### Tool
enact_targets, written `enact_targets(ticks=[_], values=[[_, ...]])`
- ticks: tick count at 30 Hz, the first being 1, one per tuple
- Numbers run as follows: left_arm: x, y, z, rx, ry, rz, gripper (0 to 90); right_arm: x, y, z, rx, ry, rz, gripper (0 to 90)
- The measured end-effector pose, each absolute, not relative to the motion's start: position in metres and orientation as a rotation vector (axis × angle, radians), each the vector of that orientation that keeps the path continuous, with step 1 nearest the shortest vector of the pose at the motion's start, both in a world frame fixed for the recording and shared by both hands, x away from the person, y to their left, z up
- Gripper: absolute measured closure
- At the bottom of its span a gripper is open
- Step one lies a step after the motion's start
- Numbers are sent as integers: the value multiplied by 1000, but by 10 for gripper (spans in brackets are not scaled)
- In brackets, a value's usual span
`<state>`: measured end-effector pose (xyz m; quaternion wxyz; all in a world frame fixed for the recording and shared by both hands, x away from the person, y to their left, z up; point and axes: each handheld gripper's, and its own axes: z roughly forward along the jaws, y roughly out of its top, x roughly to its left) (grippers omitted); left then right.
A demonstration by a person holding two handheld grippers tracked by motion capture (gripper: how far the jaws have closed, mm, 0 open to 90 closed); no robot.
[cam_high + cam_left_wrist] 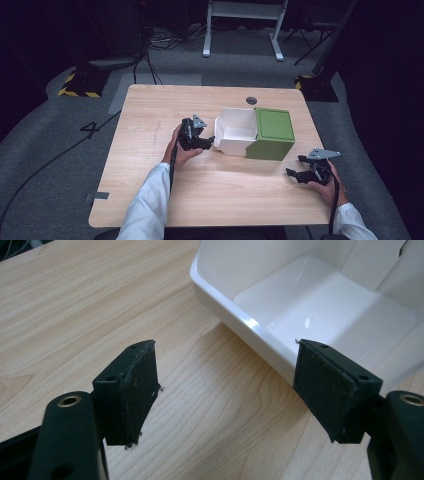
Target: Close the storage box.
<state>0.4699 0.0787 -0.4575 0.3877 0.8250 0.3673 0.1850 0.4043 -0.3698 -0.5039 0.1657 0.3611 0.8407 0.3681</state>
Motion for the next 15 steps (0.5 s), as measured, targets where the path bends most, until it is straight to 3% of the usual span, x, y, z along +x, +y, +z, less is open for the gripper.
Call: enact_targets(ticks=[15], values=[[484, 56, -466, 2086, 929, 417, 283, 404, -370, -504, 1028, 2394, 1048, 164]])
